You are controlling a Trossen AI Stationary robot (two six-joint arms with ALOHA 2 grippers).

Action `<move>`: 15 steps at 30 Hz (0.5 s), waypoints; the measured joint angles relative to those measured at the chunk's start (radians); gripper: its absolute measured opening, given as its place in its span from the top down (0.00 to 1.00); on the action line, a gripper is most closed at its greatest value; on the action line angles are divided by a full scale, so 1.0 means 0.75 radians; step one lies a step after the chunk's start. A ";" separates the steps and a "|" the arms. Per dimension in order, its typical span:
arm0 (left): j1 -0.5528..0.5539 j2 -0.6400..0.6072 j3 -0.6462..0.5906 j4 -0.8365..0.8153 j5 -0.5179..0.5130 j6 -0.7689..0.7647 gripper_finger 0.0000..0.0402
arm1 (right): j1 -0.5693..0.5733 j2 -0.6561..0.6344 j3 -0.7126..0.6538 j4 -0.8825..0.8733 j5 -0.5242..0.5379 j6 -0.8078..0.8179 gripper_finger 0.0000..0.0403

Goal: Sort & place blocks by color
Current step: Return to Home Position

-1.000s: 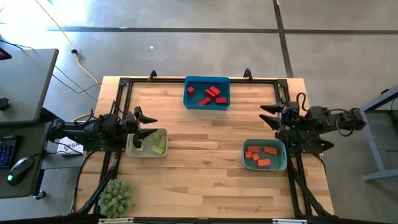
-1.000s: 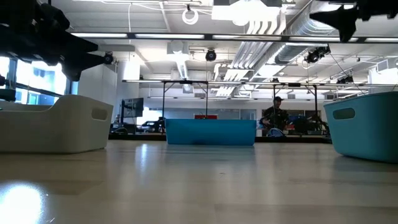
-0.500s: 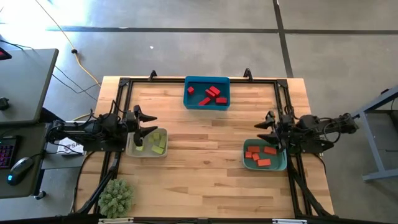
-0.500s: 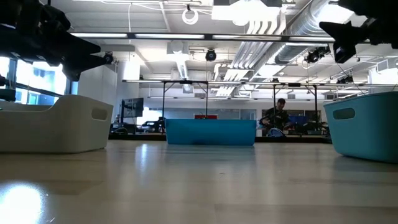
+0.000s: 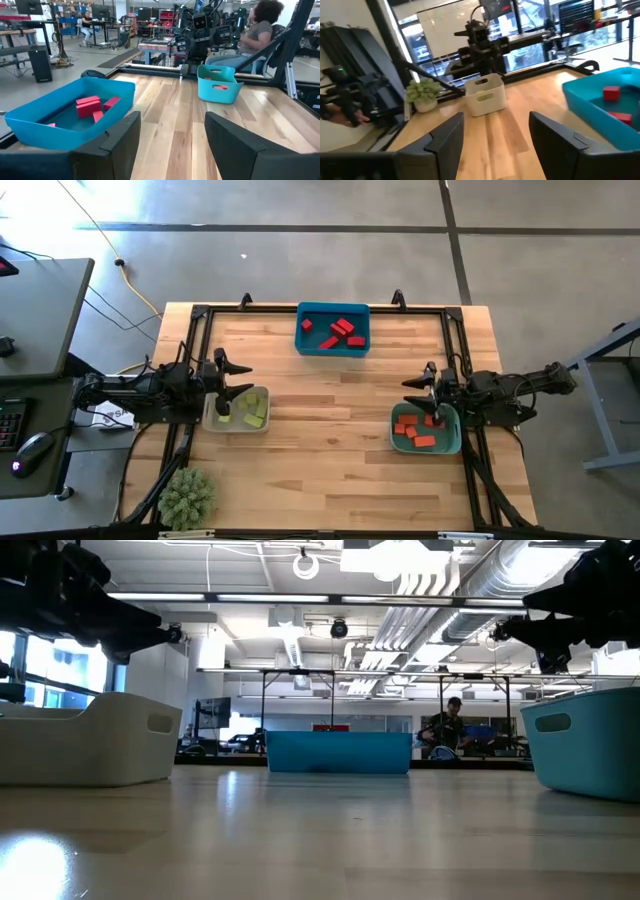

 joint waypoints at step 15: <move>0.000 0.000 0.000 0.000 0.002 0.008 0.47 | 0.000 0.003 -0.001 -0.002 -0.013 -0.129 0.48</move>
